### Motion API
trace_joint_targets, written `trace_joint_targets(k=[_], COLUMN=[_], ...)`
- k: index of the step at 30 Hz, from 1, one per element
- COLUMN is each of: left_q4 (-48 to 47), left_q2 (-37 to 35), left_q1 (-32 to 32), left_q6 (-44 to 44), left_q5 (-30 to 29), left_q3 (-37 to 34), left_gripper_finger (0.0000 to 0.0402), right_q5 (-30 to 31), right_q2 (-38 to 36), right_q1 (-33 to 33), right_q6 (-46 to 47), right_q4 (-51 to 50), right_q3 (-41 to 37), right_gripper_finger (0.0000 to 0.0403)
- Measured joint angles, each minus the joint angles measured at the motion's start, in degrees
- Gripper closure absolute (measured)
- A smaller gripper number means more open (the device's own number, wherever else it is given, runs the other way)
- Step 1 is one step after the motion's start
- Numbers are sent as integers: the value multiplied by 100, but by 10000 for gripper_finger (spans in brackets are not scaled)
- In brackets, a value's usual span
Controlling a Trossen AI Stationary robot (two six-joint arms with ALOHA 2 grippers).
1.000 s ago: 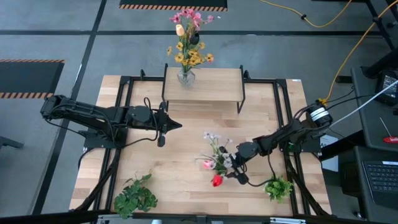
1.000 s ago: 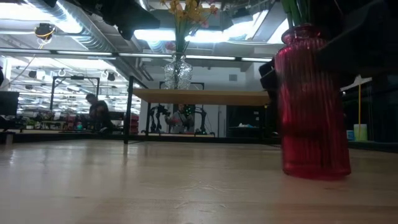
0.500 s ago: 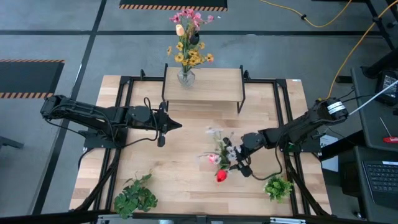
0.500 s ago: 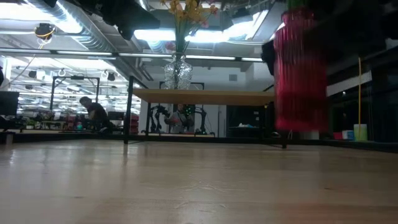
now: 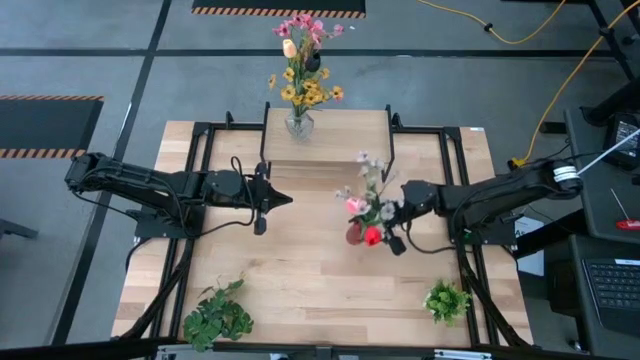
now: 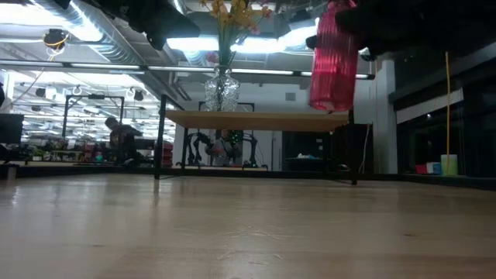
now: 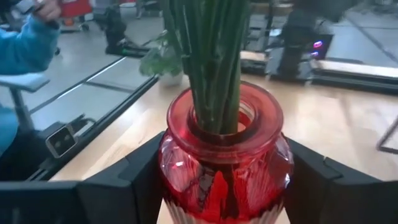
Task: Pick and place flowers into a vace then onto a shelf
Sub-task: Put the red vase with flowers on the shelf
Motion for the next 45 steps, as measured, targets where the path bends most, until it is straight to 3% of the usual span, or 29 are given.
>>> trace_joint_targets(k=[5, 10, 21, 31, 40, 45], left_q4=[1, 24, 24, 23, 32, 42], left_q2=[0, 0, 0, 0, 0, 0], left_q1=[0, 0, 0, 0, 2, 2], left_q6=[-1, 0, -1, -1, 174, 495], left_q5=[-1, 0, -1, -1, -75, -377], left_q3=[0, 0, 0, 0, 0, 0], left_gripper_finger=[394, 399, 394, 400, 396, 400], right_q5=[34, 522, 1465, 1385, 860, 277], right_q2=[-199, -173, -177, -177, -38, 461], right_q1=[-222, -469, -1600, -2683, -3458, -3730], right_q6=[5, -341, -142, 158, 125, -30], right_q4=[-627, -1841, -2935, -2945, -2681, -2691], right_q3=[376, 1301, 2312, 2411, 2419, 2724], right_gripper_finger=[164, 164, 164, 164, 164, 164])
